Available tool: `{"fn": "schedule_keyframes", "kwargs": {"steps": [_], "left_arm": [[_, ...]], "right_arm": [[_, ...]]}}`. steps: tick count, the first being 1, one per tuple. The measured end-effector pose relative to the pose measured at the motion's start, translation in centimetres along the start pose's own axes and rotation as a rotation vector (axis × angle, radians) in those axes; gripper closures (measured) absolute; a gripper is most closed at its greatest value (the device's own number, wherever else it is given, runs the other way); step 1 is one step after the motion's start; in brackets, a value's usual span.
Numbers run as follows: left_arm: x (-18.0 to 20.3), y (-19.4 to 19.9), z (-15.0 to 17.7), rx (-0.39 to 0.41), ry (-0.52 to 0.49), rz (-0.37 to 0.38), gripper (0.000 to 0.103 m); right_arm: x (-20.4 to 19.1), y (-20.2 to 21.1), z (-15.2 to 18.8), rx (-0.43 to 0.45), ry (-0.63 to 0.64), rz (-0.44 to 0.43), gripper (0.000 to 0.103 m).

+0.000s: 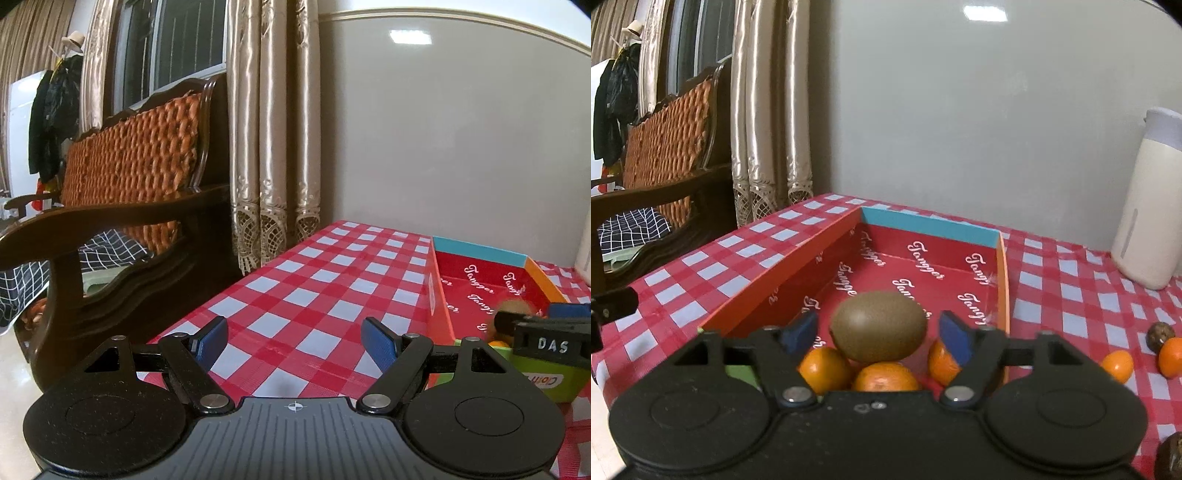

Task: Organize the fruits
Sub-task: 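Carry the brown kiwi with the right gripper into the red box and release, then move both grippers away from the box toward the remaining fruits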

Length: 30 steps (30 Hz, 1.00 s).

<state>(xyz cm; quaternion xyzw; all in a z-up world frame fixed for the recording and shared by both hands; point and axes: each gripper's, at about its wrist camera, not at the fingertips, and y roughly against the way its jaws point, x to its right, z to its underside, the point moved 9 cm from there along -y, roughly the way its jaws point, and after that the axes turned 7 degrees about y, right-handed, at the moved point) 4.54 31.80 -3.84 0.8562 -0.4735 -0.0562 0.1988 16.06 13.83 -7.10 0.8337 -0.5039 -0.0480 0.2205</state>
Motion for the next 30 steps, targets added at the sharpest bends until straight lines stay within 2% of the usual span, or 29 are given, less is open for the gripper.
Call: {"fn": "schedule_keyframes", "kwargs": {"steps": [7, 9, 13, 18, 24, 30], "left_arm": [[1.1, 0.3, 0.0, 0.005, -0.005, 0.022, 0.024], [1.7, 0.4, -0.1, 0.005, -0.002, 0.031, 0.024], [3.5, 0.7, -0.2, 0.011, -0.020, 0.057, 0.024], [5.4, 1.0, -0.2, 0.012, -0.026, 0.085, 0.024], [7.9, 1.8, -0.1, 0.014, -0.047, 0.121, 0.024], [10.1, 2.5, 0.1, 0.014, -0.059, 0.150, 0.024]], "right_arm": [[2.6, 0.8, 0.0, 0.020, -0.043, 0.057, 0.030], [3.5, 1.2, 0.1, 0.028, -0.047, 0.075, 0.034], [6.5, 2.7, 0.4, 0.044, -0.096, 0.128, 0.034], [9.5, 3.4, 1.9, -0.015, -0.085, 0.181, 0.033], [10.0, 3.8, 3.9, -0.097, -0.028, 0.181, 0.033], [9.4, 4.4, 4.8, -0.124, -0.012, 0.130, 0.033]]}}
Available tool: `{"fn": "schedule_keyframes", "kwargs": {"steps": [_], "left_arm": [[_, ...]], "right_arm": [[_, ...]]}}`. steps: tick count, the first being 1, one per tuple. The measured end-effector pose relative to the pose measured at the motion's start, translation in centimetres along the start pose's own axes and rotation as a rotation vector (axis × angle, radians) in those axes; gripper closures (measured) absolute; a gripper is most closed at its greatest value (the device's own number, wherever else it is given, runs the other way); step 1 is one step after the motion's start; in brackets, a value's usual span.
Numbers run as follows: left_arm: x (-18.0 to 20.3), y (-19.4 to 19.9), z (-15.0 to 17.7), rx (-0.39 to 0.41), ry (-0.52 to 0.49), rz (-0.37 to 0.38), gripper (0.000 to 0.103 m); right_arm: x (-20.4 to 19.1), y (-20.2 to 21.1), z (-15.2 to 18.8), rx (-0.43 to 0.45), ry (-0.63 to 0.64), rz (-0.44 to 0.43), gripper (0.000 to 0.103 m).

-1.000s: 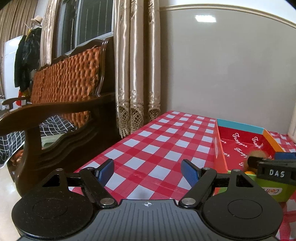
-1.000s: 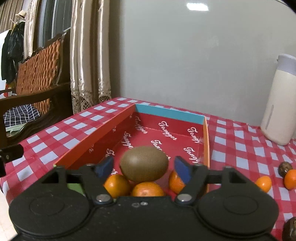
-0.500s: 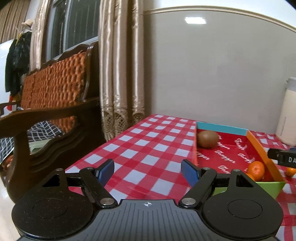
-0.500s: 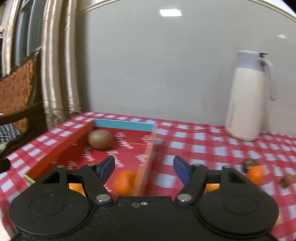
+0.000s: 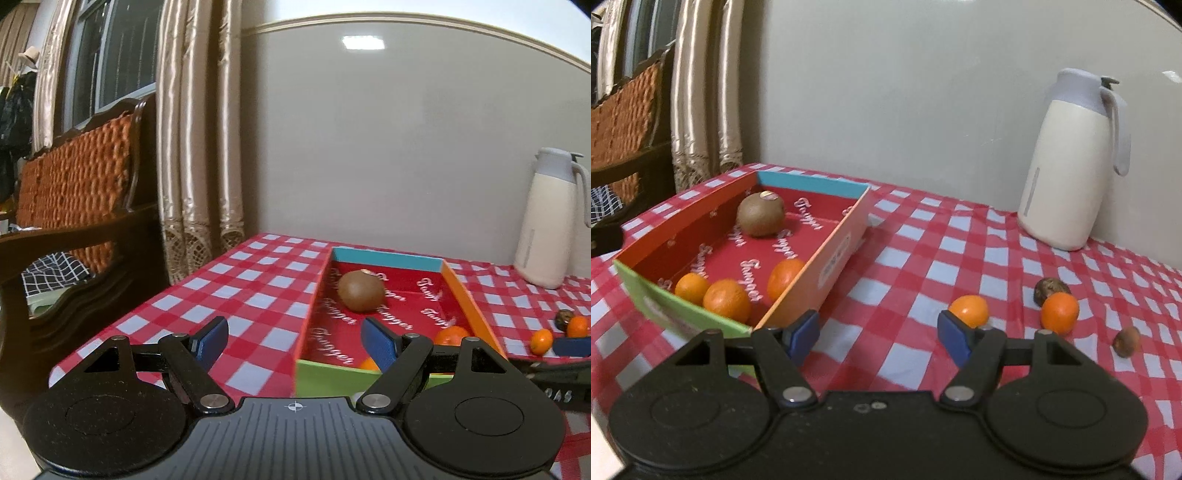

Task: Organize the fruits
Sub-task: 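Move both grippers away from the box toward the remaining fruits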

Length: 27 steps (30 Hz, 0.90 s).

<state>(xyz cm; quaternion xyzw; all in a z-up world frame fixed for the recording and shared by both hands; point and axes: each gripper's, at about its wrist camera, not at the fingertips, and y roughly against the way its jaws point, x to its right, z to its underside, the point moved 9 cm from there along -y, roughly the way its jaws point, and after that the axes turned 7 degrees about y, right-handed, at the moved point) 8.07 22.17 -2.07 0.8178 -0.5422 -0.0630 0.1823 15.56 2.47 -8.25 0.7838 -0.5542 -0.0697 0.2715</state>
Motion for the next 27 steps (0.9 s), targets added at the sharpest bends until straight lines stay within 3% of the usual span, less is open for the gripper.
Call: {"fn": "schedule_keyframes", "kwargs": {"steps": [5, 15, 21, 27], "left_arm": [[1.3, 0.4, 0.0, 0.005, -0.022, 0.011, 0.024], [1.5, 0.3, 0.1, -0.006, -0.026, 0.004, 0.024], [3.1, 0.4, 0.3, -0.003, -0.034, 0.032, 0.024], [7.4, 0.7, 1.1, -0.013, -0.063, 0.102, 0.024]], "right_arm": [[-1.6, 0.7, -0.2, 0.015, 0.036, -0.027, 0.038], [-3.9, 1.5, -1.1, 0.053, 0.066, -0.100, 0.034], [-0.9, 2.2, -1.0, 0.073, 0.026, -0.046, 0.028], [3.8, 3.0, 0.6, 0.068, -0.022, 0.038, 0.026]]}}
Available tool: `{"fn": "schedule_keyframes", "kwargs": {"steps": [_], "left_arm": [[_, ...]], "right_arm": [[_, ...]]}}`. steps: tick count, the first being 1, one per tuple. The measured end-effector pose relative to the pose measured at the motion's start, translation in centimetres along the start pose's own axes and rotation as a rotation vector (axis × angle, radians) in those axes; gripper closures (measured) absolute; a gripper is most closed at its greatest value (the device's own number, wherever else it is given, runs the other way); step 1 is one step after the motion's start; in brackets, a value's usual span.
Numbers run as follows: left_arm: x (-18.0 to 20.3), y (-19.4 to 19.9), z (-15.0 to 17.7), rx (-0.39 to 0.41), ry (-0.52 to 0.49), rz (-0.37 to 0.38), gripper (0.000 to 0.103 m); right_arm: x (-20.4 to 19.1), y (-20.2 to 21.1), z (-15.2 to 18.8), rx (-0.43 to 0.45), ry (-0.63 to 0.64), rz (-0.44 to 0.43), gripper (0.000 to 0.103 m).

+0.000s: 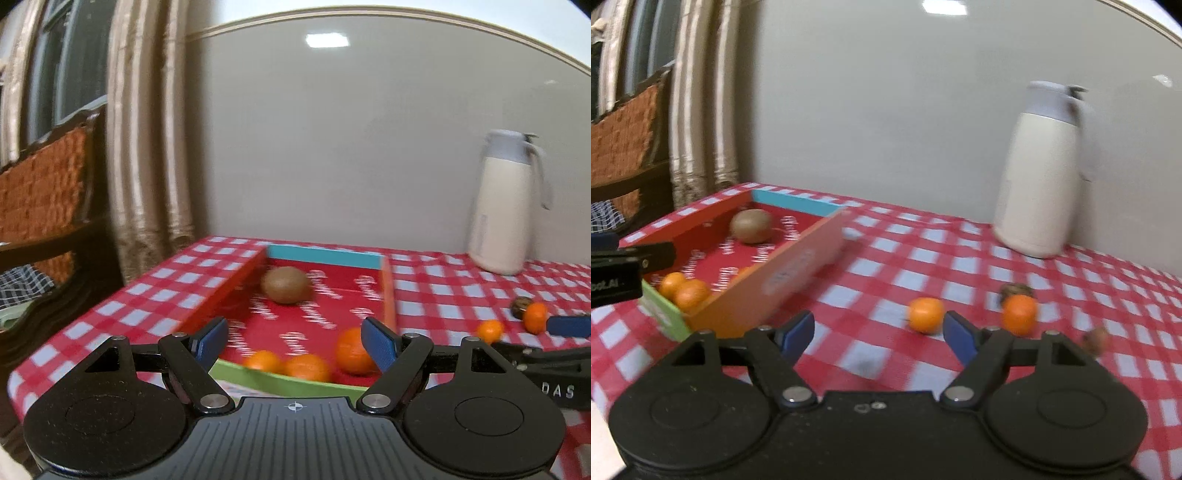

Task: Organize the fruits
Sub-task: 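Move both grippers away from the box toward the remaining fruits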

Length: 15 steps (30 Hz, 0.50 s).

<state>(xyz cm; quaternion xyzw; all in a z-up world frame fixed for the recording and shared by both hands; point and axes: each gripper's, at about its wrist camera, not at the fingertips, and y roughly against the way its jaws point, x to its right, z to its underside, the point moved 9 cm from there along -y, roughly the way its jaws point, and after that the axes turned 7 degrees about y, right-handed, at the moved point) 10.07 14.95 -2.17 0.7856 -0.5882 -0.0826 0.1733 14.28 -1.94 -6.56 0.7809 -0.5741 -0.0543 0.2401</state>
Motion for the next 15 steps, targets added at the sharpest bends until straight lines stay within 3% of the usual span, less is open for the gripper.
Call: {"fn": "schedule_keyframes", "kwargs": {"steps": [8, 15], "left_arm": [[7.1, 0.0, 1.8, -0.032, -0.071, 0.108, 0.024], [12.2, 0.4, 3.3, -0.066, -0.121, 0.186, 0.024]], "right_arm": [[8.7, 1.8, 2.3, 0.002, -0.126, 0.145, 0.025], [14.0, 3.3, 4.3, -0.009, -0.196, 0.232, 0.025]]}}
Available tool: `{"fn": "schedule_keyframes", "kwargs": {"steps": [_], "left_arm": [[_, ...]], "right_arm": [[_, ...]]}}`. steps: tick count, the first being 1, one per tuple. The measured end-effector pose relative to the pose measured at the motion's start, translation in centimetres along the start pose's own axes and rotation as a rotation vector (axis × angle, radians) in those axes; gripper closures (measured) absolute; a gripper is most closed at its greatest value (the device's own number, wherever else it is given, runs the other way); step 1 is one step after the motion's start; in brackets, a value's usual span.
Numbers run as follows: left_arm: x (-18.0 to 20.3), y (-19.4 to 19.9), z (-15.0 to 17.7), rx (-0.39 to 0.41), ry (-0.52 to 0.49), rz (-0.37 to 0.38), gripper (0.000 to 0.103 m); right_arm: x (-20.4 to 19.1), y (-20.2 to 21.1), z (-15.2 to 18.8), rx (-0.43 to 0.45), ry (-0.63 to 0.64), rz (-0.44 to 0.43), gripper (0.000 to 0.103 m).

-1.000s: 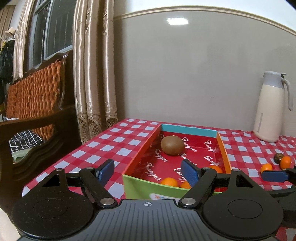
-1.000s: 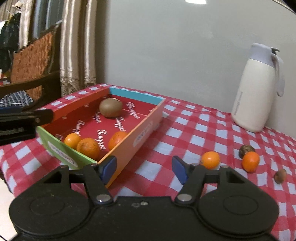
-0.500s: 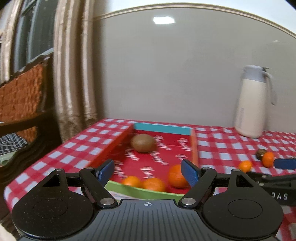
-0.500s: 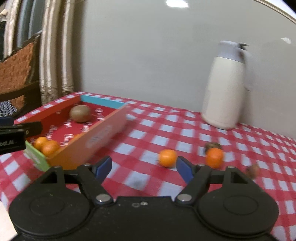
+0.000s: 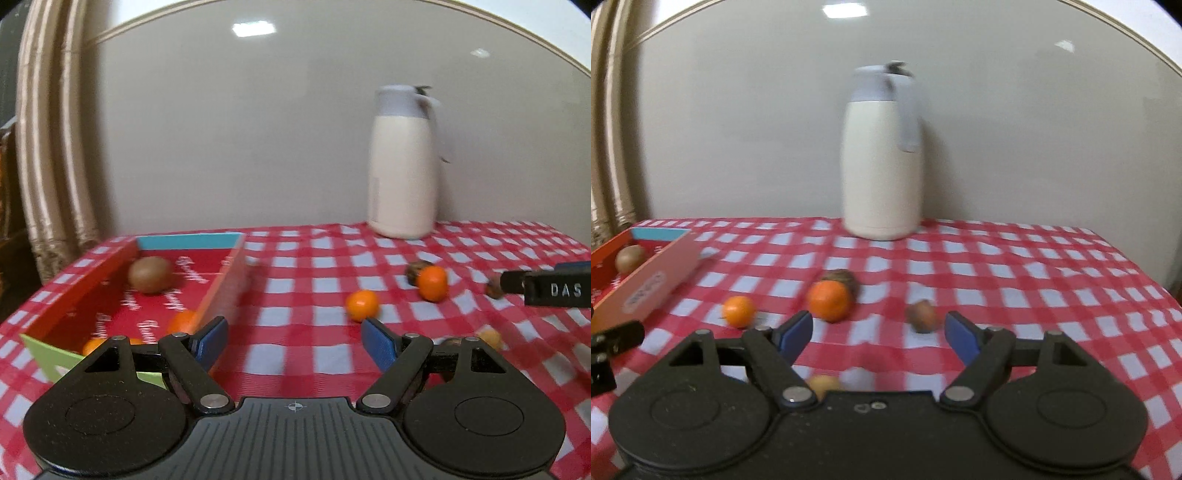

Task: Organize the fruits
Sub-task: 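Move both grippers away from the box toward the remaining fruits, then close the left gripper on a tangerine and lift it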

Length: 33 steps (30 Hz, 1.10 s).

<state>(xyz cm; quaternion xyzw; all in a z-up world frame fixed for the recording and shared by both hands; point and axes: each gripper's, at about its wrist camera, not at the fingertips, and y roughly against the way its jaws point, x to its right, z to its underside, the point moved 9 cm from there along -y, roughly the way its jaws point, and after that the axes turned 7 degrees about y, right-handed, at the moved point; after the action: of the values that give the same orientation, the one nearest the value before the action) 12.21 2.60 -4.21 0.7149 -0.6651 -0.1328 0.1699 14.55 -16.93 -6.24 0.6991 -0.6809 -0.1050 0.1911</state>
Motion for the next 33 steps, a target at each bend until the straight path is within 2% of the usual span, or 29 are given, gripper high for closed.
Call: {"fn": "schedule_keyframes", "kwargs": {"steps": [7, 14, 23, 24, 25, 27, 33], "left_arm": [[3.1, -0.6, 0.9, -0.033, -0.008, 0.046, 0.024], [3.4, -3.0, 0.4, -0.027, 0.004, 0.016, 0.024], [5.0, -6.4, -0.2, -0.047, -0.014, 0.030, 0.025], [5.3, -6.9, -0.3, -0.053, -0.011, 0.032, 0.030], [5.6, -7.4, -0.2, -0.066, -0.011, 0.033, 0.041], [6.0, -8.5, 0.1, -0.101, -0.011, 0.038, 0.047], [6.8, -10.0, 0.3, -0.136, 0.000, 0.038, 0.049]], "right_arm": [[2.2, 0.5, 0.8, -0.008, -0.017, 0.027, 0.025], [2.6, 0.6, 1.2, -0.012, -0.015, 0.031, 0.025], [4.0, -1.3, 1.6, -0.018, -0.054, 0.063, 0.025], [4.2, -1.6, 1.4, -0.011, -0.054, 0.070, 0.025], [4.4, -1.9, 1.1, -0.007, -0.057, 0.077, 0.025], [5.1, -2.5, 0.9, -0.005, -0.075, 0.088, 0.025], [6.6, -4.5, 0.6, -0.018, -0.111, 0.106, 0.025]]}}
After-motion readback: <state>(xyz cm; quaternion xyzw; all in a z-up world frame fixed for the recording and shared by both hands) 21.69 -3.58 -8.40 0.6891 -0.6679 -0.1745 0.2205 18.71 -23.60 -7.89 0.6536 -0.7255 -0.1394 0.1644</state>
